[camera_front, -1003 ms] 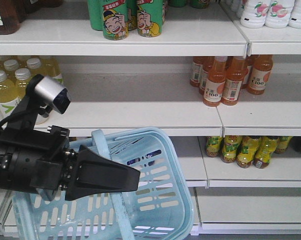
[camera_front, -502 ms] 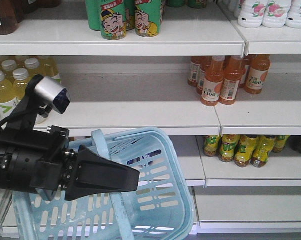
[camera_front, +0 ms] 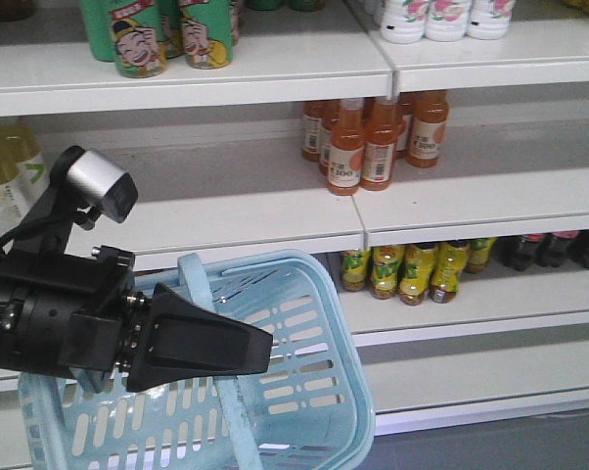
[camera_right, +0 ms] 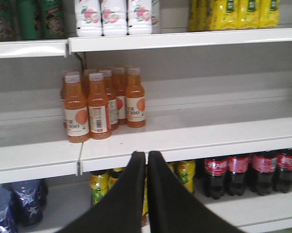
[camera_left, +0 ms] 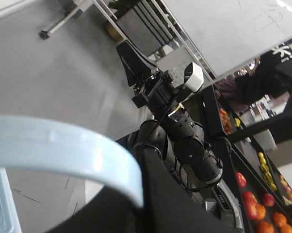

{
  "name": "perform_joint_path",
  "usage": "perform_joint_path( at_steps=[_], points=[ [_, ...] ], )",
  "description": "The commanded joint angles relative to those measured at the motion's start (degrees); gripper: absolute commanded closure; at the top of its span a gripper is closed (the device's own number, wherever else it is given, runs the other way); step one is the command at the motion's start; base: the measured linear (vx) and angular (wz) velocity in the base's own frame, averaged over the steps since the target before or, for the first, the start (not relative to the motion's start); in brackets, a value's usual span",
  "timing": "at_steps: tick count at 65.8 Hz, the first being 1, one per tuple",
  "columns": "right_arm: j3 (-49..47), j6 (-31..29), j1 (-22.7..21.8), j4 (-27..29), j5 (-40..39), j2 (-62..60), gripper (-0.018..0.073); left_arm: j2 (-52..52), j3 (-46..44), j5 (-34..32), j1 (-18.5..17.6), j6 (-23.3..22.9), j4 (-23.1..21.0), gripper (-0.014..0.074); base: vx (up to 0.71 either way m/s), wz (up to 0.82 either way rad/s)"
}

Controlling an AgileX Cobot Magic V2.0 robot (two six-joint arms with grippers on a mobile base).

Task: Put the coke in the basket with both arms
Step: 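Turn the base away from the shelf holding the basket in the left gripper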

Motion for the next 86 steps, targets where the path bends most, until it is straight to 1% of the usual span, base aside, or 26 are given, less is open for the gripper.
perform_joint_path(
  at_steps=[1,40,86],
  points=[
    [0.45,-0.42,-0.32,-0.55,-4.2,-0.73,0.0561,-1.5,-1.41,3.0,-0.23,0.56,-5.18,0.0602,-0.04,-0.44],
    [0.45,-0.42,-0.32,-0.55,-4.2,-0.73,0.0561,-1.5,-1.41,3.0,-0.23,0.56,-5.18,0.0602,-0.05,-0.53],
    [0.45,-0.42,-0.32,-0.55,-4.2,-0.73,0.0561,-1.5,-1.41,2.8,-0.23,0.56,-5.18,0.0603,-0.05,-0.42]
  ],
)
